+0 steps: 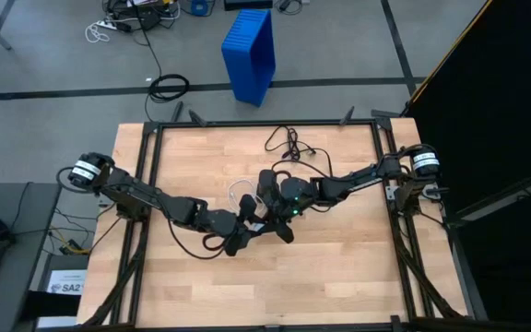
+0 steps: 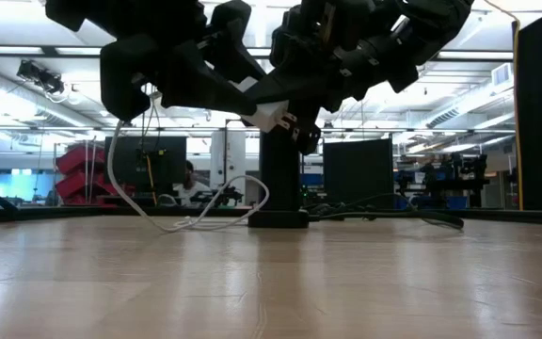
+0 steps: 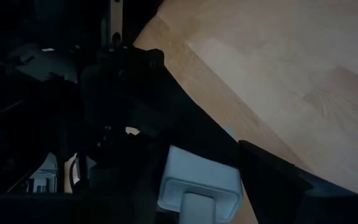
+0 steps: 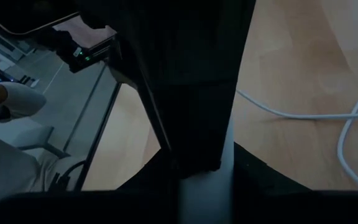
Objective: Insert USB
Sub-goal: Insert the charger adapter into the black outlet extension
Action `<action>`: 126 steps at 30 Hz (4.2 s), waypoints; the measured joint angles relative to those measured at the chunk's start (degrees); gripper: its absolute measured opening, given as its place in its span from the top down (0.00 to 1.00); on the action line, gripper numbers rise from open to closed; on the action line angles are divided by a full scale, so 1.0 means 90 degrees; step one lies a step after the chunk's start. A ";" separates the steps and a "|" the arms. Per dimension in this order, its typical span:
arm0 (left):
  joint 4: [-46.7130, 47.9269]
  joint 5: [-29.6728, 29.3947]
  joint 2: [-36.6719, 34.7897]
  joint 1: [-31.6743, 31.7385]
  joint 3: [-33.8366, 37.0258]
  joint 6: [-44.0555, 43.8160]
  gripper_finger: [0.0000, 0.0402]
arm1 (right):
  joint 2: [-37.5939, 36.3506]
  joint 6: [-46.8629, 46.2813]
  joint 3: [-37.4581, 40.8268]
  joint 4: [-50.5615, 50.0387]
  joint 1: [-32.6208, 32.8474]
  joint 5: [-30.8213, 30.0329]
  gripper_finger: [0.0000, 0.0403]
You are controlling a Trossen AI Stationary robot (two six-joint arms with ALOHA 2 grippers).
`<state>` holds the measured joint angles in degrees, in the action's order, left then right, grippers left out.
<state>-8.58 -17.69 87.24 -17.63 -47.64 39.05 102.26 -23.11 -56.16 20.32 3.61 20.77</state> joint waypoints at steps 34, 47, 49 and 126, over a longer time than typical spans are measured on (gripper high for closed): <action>0.2768 -0.3077 -0.1189 -0.0947 0.0024 -0.4697 0.65 | -0.1321 0.1453 -0.0017 -0.0295 -0.0435 -0.0896 0.45; 0.0311 -0.3016 -0.2395 -0.0703 0.2055 -0.4660 0.65 | -0.1382 0.1750 -0.0010 -0.1486 -0.0512 -0.3339 0.33; -0.0666 -0.3028 -0.2421 -0.0690 0.2640 -0.3845 0.65 | -0.1382 0.1751 -0.0010 -0.1494 -0.0626 -0.3334 0.33; -0.4366 -0.2664 -0.1938 -0.0650 0.3493 -0.0264 0.65 | -0.1561 0.2527 0.0002 -0.2431 -0.1015 -0.0482 0.44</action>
<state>-47.87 -41.67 69.80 -23.48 -16.20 36.67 88.21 -0.37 -56.14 -1.56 -5.53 16.43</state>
